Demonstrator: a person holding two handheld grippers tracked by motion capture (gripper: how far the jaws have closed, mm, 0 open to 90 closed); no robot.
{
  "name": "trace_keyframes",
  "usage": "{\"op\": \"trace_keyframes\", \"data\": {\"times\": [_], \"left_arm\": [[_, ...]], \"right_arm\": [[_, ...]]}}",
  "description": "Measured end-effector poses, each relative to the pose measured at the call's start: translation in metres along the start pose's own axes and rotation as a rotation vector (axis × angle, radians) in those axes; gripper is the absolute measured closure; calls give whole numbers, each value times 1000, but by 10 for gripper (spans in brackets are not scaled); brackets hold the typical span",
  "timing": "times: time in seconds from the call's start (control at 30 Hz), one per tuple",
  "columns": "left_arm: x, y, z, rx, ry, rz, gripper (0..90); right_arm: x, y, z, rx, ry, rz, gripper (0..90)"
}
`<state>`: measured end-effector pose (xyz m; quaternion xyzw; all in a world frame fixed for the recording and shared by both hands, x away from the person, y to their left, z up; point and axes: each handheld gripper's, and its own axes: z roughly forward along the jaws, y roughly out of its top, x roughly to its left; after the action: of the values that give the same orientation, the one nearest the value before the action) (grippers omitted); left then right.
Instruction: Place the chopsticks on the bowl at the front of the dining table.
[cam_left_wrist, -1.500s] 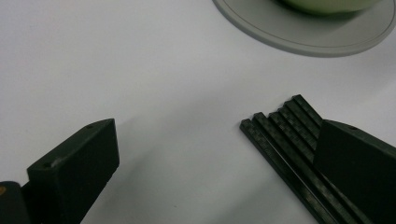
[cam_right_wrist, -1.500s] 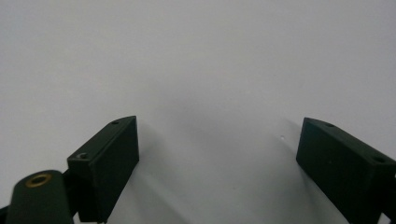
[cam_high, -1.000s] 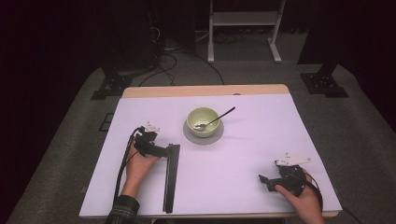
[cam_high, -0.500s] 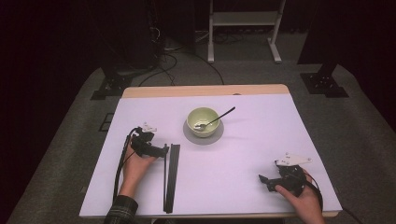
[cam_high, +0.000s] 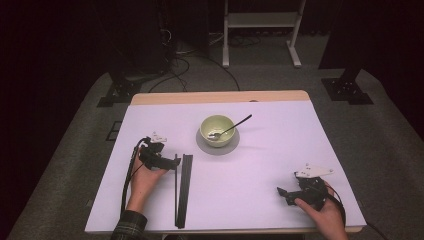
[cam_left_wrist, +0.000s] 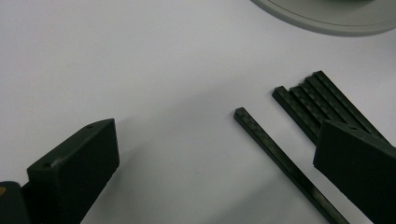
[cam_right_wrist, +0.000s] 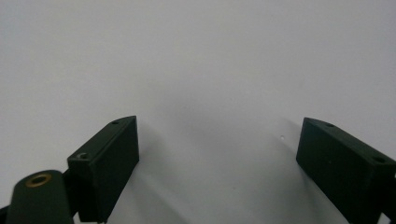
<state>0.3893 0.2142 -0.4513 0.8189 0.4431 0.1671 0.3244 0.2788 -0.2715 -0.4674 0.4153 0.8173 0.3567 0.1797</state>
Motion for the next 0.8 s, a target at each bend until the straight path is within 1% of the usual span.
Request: {"op": "trace_keyframes", "data": {"times": [0.2,0.4,0.47,0.7,0.8], "left_arm": [[-3,-3,-8,-16,-9,-8,0],[-8,-4,-13,-13,-12,6,0],[-10,-5,-16,-22,-11,11,0],[-15,-12,-20,-19,-17,10,0],[-20,-15,-25,-21,-17,19,0]], "right_arm": [[0,0,0,0,0,0,115],[0,0,0,0,0,0,114],[0,0,0,0,0,0,115],[0,0,0,0,0,0,114],[0,0,0,0,0,0,115]]}}
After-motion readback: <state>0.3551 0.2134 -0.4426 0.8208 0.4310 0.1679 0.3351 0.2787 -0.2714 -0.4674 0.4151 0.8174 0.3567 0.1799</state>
